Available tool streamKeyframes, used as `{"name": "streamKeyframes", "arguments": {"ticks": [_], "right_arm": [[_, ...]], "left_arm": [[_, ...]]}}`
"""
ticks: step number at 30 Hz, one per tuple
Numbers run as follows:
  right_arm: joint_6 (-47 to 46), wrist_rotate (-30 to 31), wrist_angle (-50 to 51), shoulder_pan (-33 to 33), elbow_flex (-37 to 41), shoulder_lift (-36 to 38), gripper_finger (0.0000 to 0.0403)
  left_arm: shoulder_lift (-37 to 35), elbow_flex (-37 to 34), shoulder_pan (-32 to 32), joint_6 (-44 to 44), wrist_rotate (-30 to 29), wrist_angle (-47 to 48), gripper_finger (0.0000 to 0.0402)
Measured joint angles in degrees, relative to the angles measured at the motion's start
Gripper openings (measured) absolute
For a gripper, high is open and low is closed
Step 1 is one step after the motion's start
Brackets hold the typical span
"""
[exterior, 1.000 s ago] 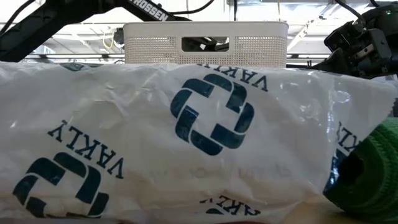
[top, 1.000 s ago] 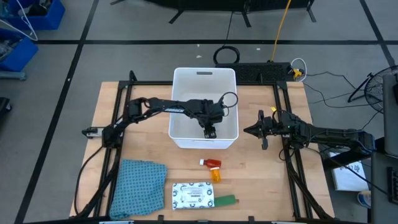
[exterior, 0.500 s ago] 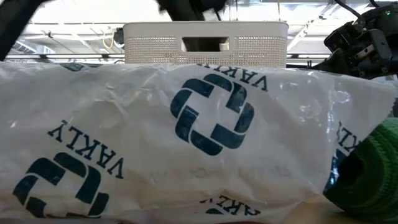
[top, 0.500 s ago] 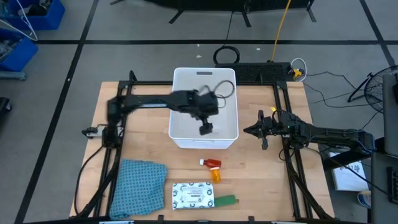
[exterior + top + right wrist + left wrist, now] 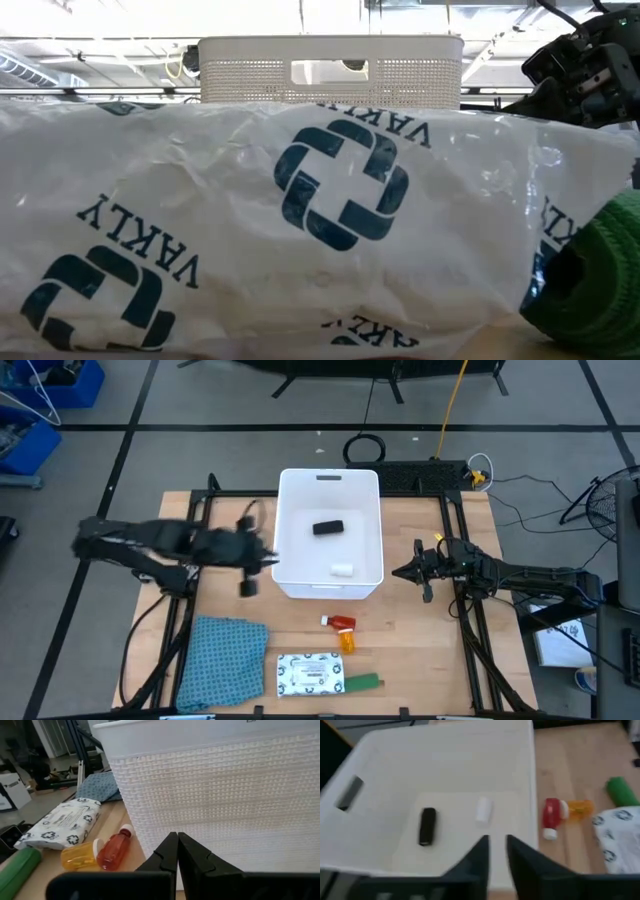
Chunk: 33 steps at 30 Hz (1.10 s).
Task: Pick & place medical supplies in basket/bin
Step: Put the green bandage into the bin
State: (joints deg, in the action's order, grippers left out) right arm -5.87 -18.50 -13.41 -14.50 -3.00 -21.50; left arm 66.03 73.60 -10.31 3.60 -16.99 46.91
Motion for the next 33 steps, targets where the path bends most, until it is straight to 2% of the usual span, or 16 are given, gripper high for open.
{"name": "streamKeyframes", "arguments": {"ticks": [2,5,8,12,15,20,26,30,33], "right_arm": [[-0.9,-0.2,0.0,0.0,0.0,0.0,0.0004],[-1.0,-1.3,-0.7,0.0,0.0,0.0,0.0004],[-1.6,-1.3,-2.0,0.0,0.0,0.0,0.0004],[-2.5,-1.3,-2.2,0.0,0.0,0.0,0.0004],[-3.1,-1.3,-2.2,0.0,0.0,0.0,0.0004],[-3.1,-1.4,-2.8,0.0,0.0,0.0,0.0004],[0.3,-4.8,-6.8,0.1,-1.9,0.1,0.0001],[3.6,-5.5,-6.0,2.4,-8.7,-0.1,0.0001],[5.5,-2.7,1.2,6.1,-15.7,-0.8,0.0001]], "left_arm": [[-6.9,-10.0,-2.8,1.3,-0.4,-6.7,0.0016],[-16.4,-24.3,-6.1,2.2,-3.6,-17.4,0.0014],[-24.0,-38.1,-8.4,0.3,-4.9,-32.8,0.0009],[-29.1,-55.1,-9.2,-4.5,-2.8,-55.0,0.0005],[-29.8,-64.1,-8.9,-4.3,-3.0,-69.0,0.0003],[-29.6,-72.3,-9.4,-2.7,-2.8,-80.3,0.0002],[-29.6,-73.0,-9.7,0.6,-6.9,-79.1,0.0012],[-29.7,-73.0,-9.7,-1.8,-7.6,-79.7,0.0024],[-29.7,-73.0,-9.6,-3.6,-7.6,-80.1,0.0025]]}}
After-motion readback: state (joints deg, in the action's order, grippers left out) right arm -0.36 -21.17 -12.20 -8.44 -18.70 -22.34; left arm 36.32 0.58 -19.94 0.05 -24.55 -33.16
